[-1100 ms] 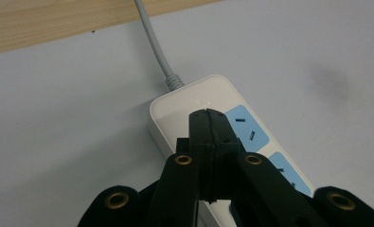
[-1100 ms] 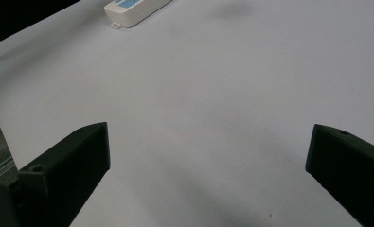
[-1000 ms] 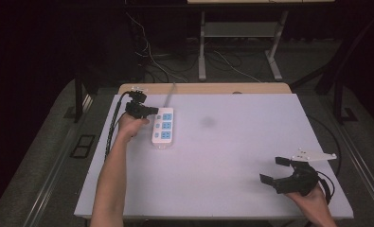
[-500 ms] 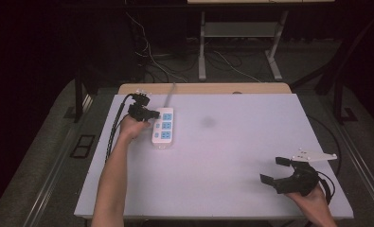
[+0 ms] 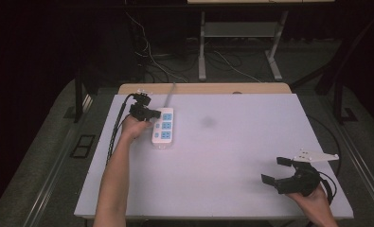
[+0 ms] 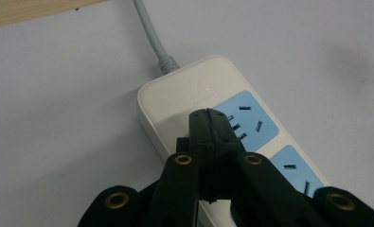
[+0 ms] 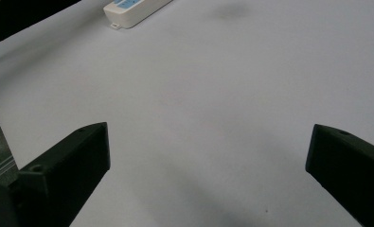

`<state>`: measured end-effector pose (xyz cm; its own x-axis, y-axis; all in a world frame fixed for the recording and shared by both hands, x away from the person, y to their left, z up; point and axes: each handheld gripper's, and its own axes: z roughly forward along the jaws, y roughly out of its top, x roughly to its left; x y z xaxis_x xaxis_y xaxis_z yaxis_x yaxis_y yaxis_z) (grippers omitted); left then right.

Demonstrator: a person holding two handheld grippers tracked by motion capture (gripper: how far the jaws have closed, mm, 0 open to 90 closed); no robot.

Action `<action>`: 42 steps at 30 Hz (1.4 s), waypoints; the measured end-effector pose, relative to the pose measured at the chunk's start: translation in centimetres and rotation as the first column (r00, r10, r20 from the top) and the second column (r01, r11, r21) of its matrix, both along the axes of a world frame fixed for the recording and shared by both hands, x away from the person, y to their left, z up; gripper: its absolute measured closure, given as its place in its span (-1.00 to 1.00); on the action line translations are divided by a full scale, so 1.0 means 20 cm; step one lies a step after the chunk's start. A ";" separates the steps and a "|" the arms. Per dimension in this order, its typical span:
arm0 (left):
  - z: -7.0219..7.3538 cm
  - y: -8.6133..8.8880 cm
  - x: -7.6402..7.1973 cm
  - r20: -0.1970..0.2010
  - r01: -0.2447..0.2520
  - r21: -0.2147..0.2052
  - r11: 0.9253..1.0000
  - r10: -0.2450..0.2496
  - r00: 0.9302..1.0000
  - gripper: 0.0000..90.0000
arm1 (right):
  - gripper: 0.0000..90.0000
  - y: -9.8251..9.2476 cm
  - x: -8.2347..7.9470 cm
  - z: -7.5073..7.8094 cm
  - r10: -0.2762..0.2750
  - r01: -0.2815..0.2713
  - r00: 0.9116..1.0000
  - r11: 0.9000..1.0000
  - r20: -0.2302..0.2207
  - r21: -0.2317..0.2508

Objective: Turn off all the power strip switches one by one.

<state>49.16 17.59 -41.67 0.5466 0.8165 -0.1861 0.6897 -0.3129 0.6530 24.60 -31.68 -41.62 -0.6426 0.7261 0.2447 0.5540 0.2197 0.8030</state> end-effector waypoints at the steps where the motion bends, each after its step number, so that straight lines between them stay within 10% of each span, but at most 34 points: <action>1: 0.00 0.01 0.00 -0.011 -0.008 -0.013 1.000 0.008 1.000 0.99 | -0.99 0.00 0.00 0.00 0.000 0.000 1.000 1.000 0.000 0.000; 16: -0.01 0.03 0.02 -0.073 -0.064 -0.076 0.995 0.058 0.996 1.00 | -0.99 0.00 -0.01 0.00 0.004 -0.004 1.000 1.000 0.004 -0.005; 32: 0.00 -0.01 0.00 -0.031 -0.040 -0.001 0.999 0.039 0.999 0.99 | -0.99 -0.01 -0.01 0.00 -0.004 0.004 1.000 1.000 0.004 -0.003; 42: 0.14 -0.02 -0.07 0.067 -0.015 -0.072 0.997 0.020 0.998 0.99 | -0.99 -0.02 -0.02 0.01 -0.011 0.011 1.000 1.000 0.014 0.004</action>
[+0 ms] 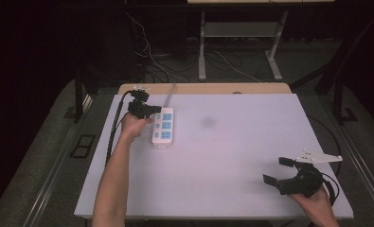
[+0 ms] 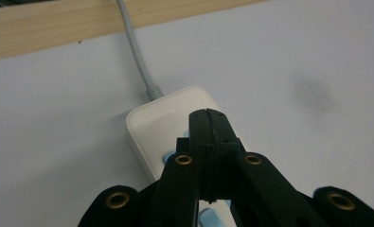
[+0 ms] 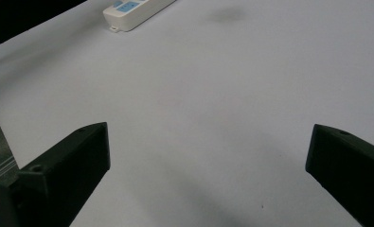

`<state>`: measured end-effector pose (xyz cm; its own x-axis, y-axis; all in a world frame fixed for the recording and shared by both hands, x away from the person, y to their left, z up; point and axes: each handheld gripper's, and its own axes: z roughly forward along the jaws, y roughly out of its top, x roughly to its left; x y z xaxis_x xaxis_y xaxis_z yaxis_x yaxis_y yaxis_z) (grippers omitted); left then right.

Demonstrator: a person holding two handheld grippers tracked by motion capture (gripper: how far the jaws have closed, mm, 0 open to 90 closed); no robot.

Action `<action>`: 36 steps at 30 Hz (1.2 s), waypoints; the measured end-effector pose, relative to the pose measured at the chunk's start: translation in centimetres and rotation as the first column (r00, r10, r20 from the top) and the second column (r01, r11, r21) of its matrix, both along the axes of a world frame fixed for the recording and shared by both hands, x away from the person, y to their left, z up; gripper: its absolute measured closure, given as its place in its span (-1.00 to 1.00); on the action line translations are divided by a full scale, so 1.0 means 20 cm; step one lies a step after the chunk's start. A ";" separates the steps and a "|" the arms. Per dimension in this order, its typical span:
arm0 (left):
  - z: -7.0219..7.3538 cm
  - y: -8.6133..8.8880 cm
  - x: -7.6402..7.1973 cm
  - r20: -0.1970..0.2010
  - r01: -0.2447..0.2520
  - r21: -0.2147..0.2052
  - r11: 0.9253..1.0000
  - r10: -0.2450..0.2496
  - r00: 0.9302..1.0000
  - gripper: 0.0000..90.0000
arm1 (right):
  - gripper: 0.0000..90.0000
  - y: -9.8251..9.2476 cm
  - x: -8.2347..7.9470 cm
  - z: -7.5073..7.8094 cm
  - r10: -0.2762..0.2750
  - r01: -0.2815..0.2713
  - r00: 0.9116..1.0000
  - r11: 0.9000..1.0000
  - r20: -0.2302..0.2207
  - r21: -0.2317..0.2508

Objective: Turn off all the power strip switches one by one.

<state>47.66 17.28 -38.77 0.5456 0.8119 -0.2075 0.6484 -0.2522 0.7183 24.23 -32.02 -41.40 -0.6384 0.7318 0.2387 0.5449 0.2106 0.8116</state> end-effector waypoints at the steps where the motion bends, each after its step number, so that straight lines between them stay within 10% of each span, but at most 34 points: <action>1: 0.01 0.00 -0.01 0.004 0.005 -0.004 1.000 -0.005 1.000 0.99 | -0.99 0.00 0.00 0.00 0.000 0.000 1.000 1.000 -0.001 0.000; 13: 0.08 0.09 -0.17 0.065 -0.013 -0.063 0.998 0.017 0.998 0.76 | -0.99 0.02 -0.01 0.00 0.013 -0.013 1.000 1.000 0.001 0.000; 25: 0.10 0.16 -0.39 0.118 0.049 -0.190 0.981 -0.027 0.993 -0.32 | -0.99 0.04 -0.01 0.01 0.013 -0.013 1.000 1.000 0.005 0.003; 32: 0.11 0.14 -0.51 0.116 0.123 -0.187 0.975 -0.103 0.988 -1.00 | -0.99 0.05 -0.01 0.01 0.018 -0.018 1.000 1.000 0.009 0.005; 36: 0.11 0.13 -0.59 0.145 0.140 -0.165 0.976 -0.116 0.983 -1.00 | -0.99 0.05 0.00 0.01 0.015 -0.015 1.000 1.000 0.009 0.009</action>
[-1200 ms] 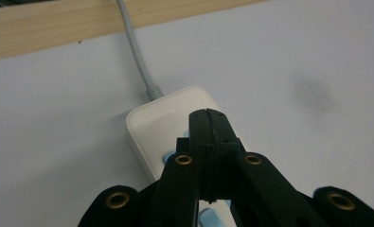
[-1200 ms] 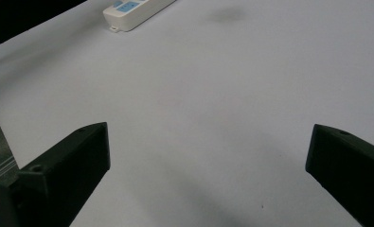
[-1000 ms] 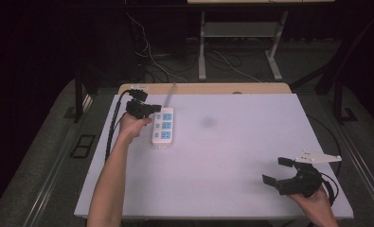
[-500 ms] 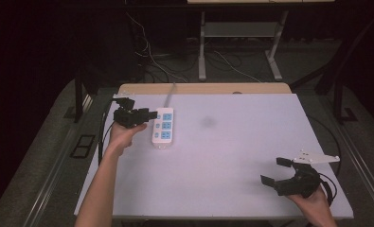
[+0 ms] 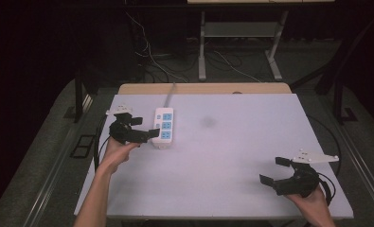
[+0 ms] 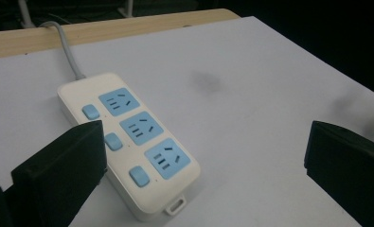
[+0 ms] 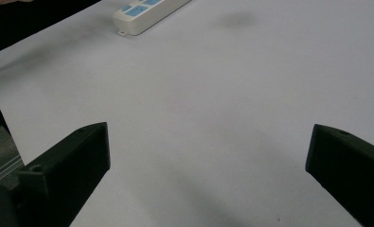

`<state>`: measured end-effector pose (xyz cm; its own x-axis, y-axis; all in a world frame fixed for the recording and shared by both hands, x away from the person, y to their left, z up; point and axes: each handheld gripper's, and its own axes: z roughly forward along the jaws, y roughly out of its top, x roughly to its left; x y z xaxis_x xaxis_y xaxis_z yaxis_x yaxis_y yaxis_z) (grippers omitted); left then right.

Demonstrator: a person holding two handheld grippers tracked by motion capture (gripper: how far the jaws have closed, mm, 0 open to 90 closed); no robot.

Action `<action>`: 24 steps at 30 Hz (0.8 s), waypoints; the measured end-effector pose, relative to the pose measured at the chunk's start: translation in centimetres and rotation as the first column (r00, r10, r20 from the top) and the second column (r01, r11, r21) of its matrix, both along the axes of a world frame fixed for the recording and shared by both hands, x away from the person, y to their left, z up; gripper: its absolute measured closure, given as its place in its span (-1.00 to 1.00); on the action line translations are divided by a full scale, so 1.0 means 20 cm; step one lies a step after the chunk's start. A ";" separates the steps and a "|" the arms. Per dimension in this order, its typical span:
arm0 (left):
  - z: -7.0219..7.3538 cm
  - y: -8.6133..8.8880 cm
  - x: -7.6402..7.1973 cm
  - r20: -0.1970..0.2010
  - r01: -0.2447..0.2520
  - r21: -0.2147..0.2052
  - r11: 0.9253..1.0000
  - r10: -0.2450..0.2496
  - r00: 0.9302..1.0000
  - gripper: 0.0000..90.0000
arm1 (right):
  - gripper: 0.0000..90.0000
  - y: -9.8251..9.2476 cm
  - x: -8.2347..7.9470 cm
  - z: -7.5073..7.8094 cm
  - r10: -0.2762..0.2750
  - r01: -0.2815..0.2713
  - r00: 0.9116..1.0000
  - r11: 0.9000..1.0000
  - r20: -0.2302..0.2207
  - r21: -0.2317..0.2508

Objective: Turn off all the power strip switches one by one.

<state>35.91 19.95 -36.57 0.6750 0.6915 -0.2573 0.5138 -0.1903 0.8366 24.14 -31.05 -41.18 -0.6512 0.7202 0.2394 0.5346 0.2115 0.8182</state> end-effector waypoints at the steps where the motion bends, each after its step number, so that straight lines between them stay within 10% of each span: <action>1: 0.00 0.00 -0.02 0.002 0.003 -0.002 1.000 -0.003 1.000 -1.00 | -0.99 0.00 0.00 0.00 0.000 0.000 1.000 1.000 0.000 0.000; 24: -0.15 -0.07 -0.36 0.063 0.058 -0.073 0.996 -0.053 0.997 -1.00 | -0.99 0.03 0.00 -0.01 0.013 -0.013 1.000 1.000 -0.008 0.021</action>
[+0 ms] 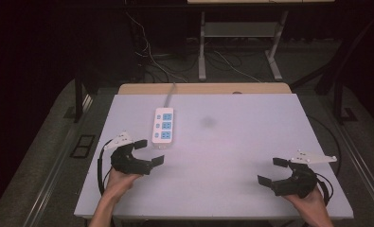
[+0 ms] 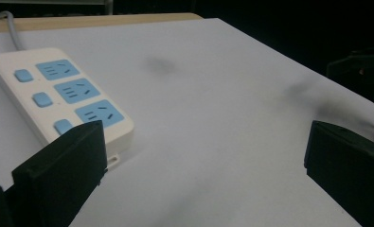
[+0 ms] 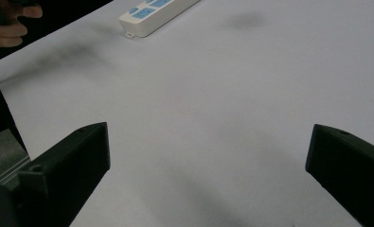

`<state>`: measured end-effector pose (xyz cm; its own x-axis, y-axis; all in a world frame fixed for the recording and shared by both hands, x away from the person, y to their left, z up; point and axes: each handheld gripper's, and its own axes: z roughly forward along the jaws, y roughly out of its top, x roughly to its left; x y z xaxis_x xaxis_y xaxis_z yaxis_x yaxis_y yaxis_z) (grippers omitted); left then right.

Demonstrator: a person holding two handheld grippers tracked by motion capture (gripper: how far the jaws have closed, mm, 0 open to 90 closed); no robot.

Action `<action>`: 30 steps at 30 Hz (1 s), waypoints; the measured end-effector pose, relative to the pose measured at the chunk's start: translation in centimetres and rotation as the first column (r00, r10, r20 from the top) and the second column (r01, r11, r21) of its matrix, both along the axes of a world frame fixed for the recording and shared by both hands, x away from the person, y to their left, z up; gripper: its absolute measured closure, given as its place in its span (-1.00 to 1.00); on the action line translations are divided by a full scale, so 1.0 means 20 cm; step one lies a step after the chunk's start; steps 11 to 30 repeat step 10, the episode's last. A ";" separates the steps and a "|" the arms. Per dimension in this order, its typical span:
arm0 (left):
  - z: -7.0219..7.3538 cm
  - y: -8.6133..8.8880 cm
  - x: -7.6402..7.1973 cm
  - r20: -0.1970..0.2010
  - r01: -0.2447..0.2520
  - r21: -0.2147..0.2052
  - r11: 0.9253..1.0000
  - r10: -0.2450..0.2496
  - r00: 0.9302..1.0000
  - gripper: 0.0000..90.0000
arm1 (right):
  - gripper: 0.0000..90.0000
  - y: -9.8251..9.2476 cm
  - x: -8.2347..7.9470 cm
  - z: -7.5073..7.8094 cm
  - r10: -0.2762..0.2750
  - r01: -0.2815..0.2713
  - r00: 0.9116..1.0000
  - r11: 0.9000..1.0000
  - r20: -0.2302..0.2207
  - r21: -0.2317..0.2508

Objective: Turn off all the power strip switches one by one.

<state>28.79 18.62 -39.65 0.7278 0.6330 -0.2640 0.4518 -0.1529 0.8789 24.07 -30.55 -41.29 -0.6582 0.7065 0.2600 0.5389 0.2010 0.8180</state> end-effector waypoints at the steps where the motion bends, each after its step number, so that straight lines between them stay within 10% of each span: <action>1: 0.00 -0.01 -0.01 0.000 0.006 0.009 1.000 -0.006 1.000 -1.00 | -0.99 0.00 0.00 0.00 0.002 -0.002 1.000 1.000 -0.001 0.000; 30: -0.06 0.00 -0.08 -0.005 0.020 0.016 1.000 -0.020 1.000 -1.00 | -0.99 0.00 0.00 0.00 0.005 -0.005 1.000 1.000 -0.005 0.004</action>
